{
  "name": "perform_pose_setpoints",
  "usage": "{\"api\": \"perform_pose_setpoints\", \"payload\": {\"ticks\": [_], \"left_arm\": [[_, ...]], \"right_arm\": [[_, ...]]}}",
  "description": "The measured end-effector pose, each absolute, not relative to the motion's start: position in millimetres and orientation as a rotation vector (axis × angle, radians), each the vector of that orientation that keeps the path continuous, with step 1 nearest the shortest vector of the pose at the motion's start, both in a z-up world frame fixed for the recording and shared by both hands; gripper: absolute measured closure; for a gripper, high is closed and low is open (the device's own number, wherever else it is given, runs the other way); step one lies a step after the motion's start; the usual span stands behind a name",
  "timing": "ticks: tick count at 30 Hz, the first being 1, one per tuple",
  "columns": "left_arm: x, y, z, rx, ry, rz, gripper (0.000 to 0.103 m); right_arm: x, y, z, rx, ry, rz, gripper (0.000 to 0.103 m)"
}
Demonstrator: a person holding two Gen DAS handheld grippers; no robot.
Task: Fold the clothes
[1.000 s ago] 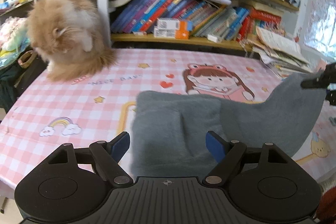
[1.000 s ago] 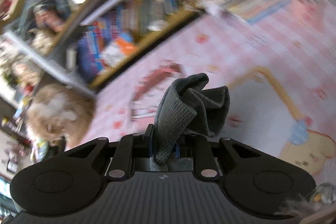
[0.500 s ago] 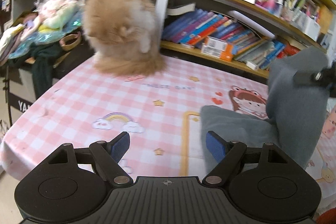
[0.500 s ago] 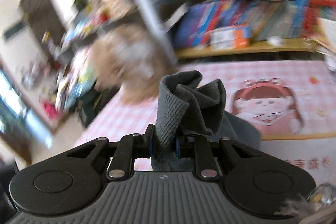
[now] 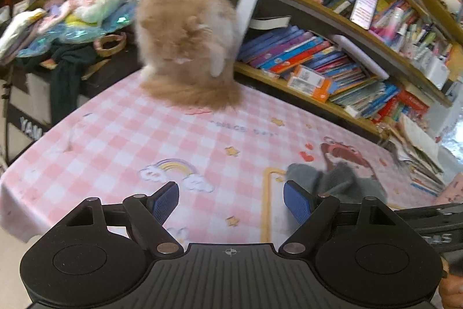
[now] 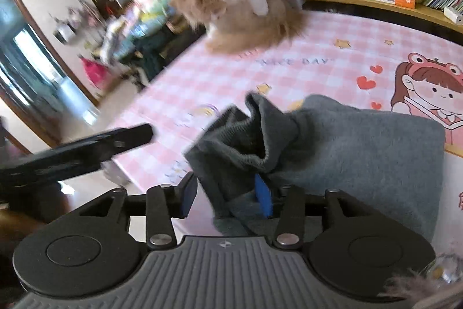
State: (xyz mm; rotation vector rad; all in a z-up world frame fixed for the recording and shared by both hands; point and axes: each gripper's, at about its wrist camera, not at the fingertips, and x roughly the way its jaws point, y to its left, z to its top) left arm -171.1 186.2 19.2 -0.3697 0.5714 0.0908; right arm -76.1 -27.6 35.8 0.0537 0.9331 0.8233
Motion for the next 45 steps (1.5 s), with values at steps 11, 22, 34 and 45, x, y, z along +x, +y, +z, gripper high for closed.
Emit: {"api": "perform_pose_setpoints", "payload": {"ticks": [11,22,34,45], "left_arm": [[-125.4,87.3,34.7,0.023,0.562,-0.216,0.022],[-112.7,120.6,-2.9,-0.262,0.642,-0.126,0.089],[-115.5,199.3,-53.5,-0.843,0.692,-0.075,0.086],[-136.4,200.2,-54.6,-0.833,0.791,-0.091,0.041]], "right_arm": [[-71.7,-132.1,57.0,0.232,0.842,0.525,0.045],[-54.6,-144.4,13.4,0.232,0.959,0.371,0.035],[-45.9,-138.3,-13.3,0.212,1.052,0.348,0.024],[-47.4,-140.9,-7.9,0.223,1.016,0.355,0.024]]}}
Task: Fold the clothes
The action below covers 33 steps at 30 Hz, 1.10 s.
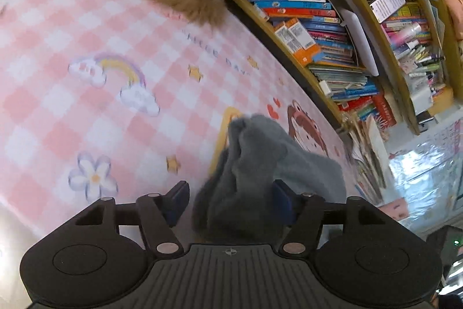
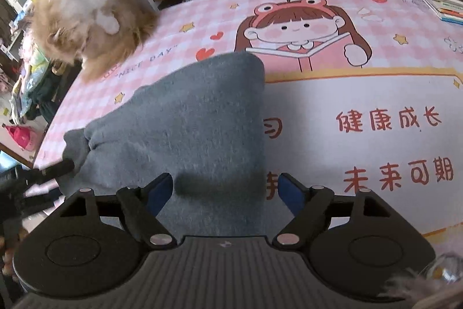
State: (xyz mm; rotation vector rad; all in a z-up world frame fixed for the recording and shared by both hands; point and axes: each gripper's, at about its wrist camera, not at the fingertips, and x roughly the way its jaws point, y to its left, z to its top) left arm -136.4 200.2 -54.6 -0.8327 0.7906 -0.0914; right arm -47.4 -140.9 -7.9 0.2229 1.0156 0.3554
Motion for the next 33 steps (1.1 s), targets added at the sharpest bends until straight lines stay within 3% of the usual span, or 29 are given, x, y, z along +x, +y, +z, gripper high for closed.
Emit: {"api": "perform_pose_setpoints", "payload": {"ticks": [1,3,5,8,13,16,19,20,21,22,33], "left_arm": [[-137.3,201.0,-59.2,-0.872,0.791,-0.096,0.044],[-135.9,203.2,-65.9,-0.935,0.793,-0.099,0.079],[-136.2,206.3,-56.4,-0.956,0.751,-0.104,0.089],[-142.2,206.2,-32.7,-0.923,0.654,-0.134,0.089],[-127.3,193.2,-61.1,-0.798,0.797,-0.004,0.089],[-126.5,186.9,-51.9,-0.731,0.774,-0.02,0.087],[-132.5,192.5,-49.1,-0.766,0.771,-0.011,0.073],[-136.0,193.8,-47.9,-0.789,0.78,0.002,0.059],[-137.6,192.5,-46.2,-0.796,0.796,0.001,0.037],[-138.5,189.5,-44.1,-0.79,0.81,-0.022,0.032],[-124.0,171.8,-57.7,-0.896,0.905,-0.13,0.031]], "right_arm": [[-47.0,-140.3,-7.8,0.223,1.015,0.356,0.024],[-46.4,-138.5,-8.1,0.218,1.017,0.36,0.024],[-46.2,-136.7,-8.7,0.21,1.021,0.363,0.024],[-46.1,-134.7,-9.4,0.2,1.026,0.365,0.024],[-46.2,-131.1,-10.7,0.183,1.033,0.371,0.024],[-47.4,-128.9,-10.4,0.168,1.028,0.375,0.024],[-48.2,-129.1,-10.2,0.162,1.027,0.375,0.024],[-48.2,-129.9,-9.6,0.164,1.025,0.374,0.024],[-48.1,-130.7,-8.9,0.165,1.022,0.374,0.024],[-47.8,-131.2,-8.9,0.168,1.022,0.374,0.024],[-42.6,-140.3,-16.3,0.313,1.077,0.407,0.025]]}}
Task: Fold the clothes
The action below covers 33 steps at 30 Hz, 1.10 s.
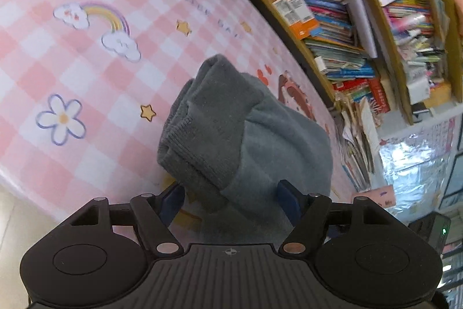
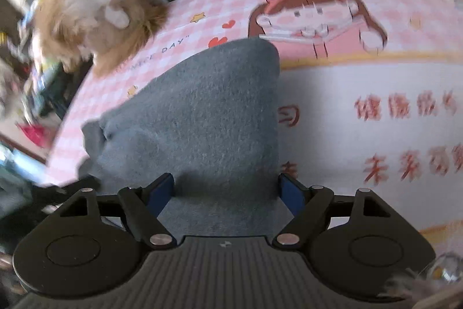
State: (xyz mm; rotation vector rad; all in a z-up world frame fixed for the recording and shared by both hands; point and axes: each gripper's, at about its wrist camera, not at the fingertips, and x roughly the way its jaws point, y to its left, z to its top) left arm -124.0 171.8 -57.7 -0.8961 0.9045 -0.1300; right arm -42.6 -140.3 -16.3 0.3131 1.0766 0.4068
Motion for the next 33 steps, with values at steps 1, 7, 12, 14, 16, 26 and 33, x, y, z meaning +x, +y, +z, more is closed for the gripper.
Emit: {"api": "perform_pose_setpoints", "payload": {"ticks": [1,7,12,14,16,26,33], "left_arm": [[-118.2,170.4,-59.4,-0.89,0.911,-0.131,0.031],[-91.1,162.6,-65.7,-0.868,0.921,-0.15,0.031],[-81.9,159.8,-67.4,-0.866,0.929,-0.154,0.038],[-81.8,157.2,-67.1,-0.871,0.935,-0.155,0.049],[-82.6,153.6,-63.4,-0.854,0.934,-0.156,0.059],[-82.8,148.7,-55.7,-0.784,0.938,-0.165,0.063],[-80.9,154.3,-64.8,-0.841,0.963,-0.173,0.047]], "right_arm": [[-40.1,-143.1,-17.3,0.348,1.087,0.404,0.025],[-25.8,-157.3,-27.9,0.463,1.122,0.368,0.029],[-16.5,-166.2,-44.4,0.565,1.158,0.369,0.036],[-16.0,-165.0,-46.1,0.586,1.161,0.37,0.049],[-20.3,-160.7,-38.4,0.543,1.13,0.385,0.061],[-35.9,-152.1,-27.1,0.398,1.038,0.416,0.069],[-30.4,-157.2,-36.6,0.436,1.094,0.394,0.052]]}}
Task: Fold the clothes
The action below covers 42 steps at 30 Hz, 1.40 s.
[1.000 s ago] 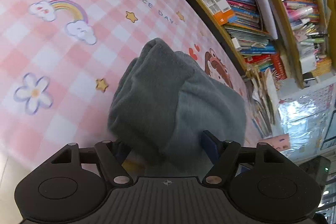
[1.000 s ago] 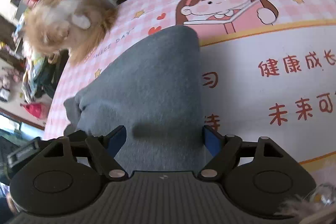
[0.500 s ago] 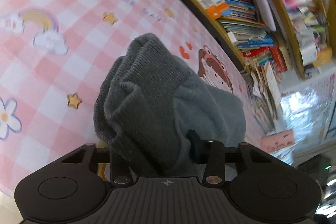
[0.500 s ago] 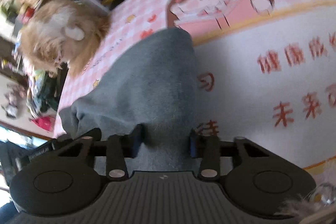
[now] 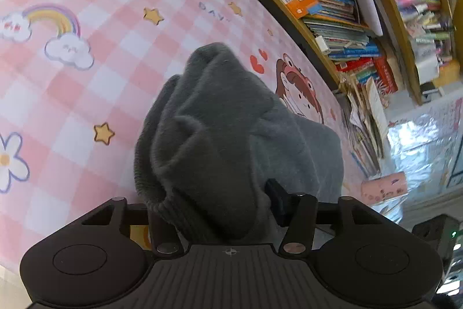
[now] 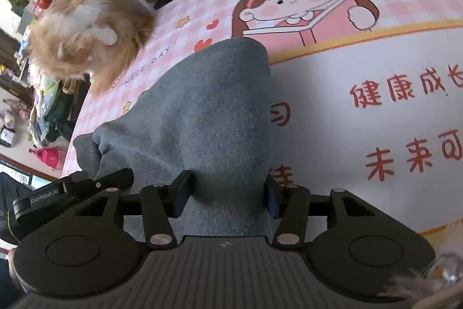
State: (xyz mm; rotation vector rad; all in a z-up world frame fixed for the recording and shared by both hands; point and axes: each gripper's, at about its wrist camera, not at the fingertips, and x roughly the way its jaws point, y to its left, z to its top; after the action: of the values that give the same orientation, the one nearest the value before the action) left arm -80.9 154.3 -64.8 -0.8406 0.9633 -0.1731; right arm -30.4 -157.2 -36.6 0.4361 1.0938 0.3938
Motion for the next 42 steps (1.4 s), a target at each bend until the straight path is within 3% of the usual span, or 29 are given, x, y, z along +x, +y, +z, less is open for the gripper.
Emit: {"api": "perform_pose_setpoints", "payload": {"ticks": [4,6,8,11,42], "left_arm": [[-81.6,154.9,-68.5,-0.863,0.96,-0.178,0.046],[-79.8,153.1,-67.7,-0.854,0.963,-0.188,0.053],[-78.8,150.5,-65.3,-0.84,0.958,-0.199,0.058],[-79.7,148.7,-58.6,-0.825,0.94,-0.222,0.062],[-69.2,162.1,-29.3,-0.814,0.864,-0.401,0.062]], "right_arm": [[-33.4,-155.7,-42.5,0.46,1.126,0.391,0.047],[-34.0,-152.9,-42.8,0.461,1.127,0.385,0.052],[-36.2,-149.4,-38.1,0.44,1.105,0.39,0.064],[-44.0,-145.4,-28.2,0.408,1.057,0.384,0.07],[-72.8,-121.9,25.4,0.309,0.887,0.293,0.071]]}}
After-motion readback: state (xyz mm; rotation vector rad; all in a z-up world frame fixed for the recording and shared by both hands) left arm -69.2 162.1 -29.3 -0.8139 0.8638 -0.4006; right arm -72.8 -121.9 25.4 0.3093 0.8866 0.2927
